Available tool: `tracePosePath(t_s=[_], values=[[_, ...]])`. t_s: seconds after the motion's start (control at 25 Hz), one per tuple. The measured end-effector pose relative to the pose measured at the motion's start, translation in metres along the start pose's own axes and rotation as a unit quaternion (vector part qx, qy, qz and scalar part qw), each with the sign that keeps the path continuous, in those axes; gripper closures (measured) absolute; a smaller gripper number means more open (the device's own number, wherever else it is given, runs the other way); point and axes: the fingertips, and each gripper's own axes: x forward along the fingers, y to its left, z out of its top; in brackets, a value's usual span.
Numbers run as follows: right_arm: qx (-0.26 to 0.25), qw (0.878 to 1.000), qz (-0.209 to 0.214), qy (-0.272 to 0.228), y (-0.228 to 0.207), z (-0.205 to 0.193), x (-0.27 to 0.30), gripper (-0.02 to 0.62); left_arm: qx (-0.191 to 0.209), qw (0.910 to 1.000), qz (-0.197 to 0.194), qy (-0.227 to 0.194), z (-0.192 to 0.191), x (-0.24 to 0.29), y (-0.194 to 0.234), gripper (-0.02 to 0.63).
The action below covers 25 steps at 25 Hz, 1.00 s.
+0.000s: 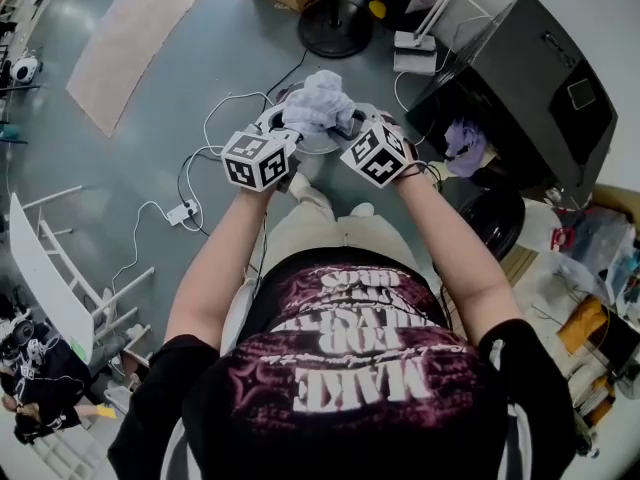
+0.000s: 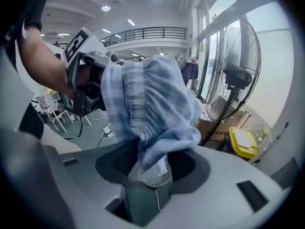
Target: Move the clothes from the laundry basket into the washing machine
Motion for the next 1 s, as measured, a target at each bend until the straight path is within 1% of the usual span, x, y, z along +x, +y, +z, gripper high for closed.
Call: tracePosePath(t_s=[0.04,0.08,0.12,0.24,0.32,0.44,0.52,0.6,0.64,0.72,0.8,0.88,1.0], values=[[0.010,1.000,0.000,-0.003,-0.002,-0.001,-0.002,0.359,-0.001,0.9999,-0.010,-0.002,0.004,0.002,-0.007,0.584],[0.022,1.000,-0.001,-0.008,-0.004,-0.002,-0.004,0.312,-0.003,0.9998,-0.021,-0.003,0.007,0.004,-0.014,0.584],[0.035,0.999,-0.003,-0.014,-0.007,-0.003,-0.006,0.291,-0.002,0.9994,-0.034,-0.002,0.010,0.007,-0.023,0.584],[0.060,0.998,-0.014,-0.032,-0.015,-0.005,-0.014,0.254,0.012,0.9968,-0.079,0.003,0.015,0.013,-0.054,0.584],[0.072,0.996,-0.013,-0.043,-0.018,-0.006,-0.020,0.237,0.023,0.9939,-0.108,0.005,0.018,0.015,-0.072,0.584],[0.079,0.995,0.001,-0.064,-0.018,-0.008,-0.025,0.230,0.032,0.9881,-0.150,0.002,0.022,0.018,-0.093,0.584],[0.080,0.993,0.022,-0.079,-0.011,-0.007,-0.028,0.232,0.034,0.9834,-0.178,-0.001,0.024,0.019,-0.105,0.585],[0.082,0.991,0.043,-0.098,-0.001,-0.001,-0.033,0.249,0.035,0.9775,-0.208,-0.001,0.025,0.018,-0.119,0.586],[0.081,0.990,0.051,-0.107,0.004,0.001,-0.036,0.272,0.038,0.9743,-0.222,0.000,0.025,0.017,-0.126,0.586],[0.077,0.988,0.058,-0.119,0.009,0.001,-0.041,0.347,0.039,0.9687,-0.245,0.001,0.024,0.015,-0.136,0.586],[0.073,0.988,0.052,-0.125,0.011,-0.001,-0.044,0.419,0.032,0.9654,-0.259,-0.001,0.024,0.013,-0.139,0.586],[0.073,0.989,0.040,-0.123,0.010,-0.003,-0.047,0.475,0.027,0.9656,-0.259,-0.003,0.024,0.013,-0.137,0.586],[0.086,0.991,0.018,-0.103,0.005,-0.015,-0.048,0.511,0.037,0.9717,-0.233,0.000,0.021,0.017,-0.131,0.584]])
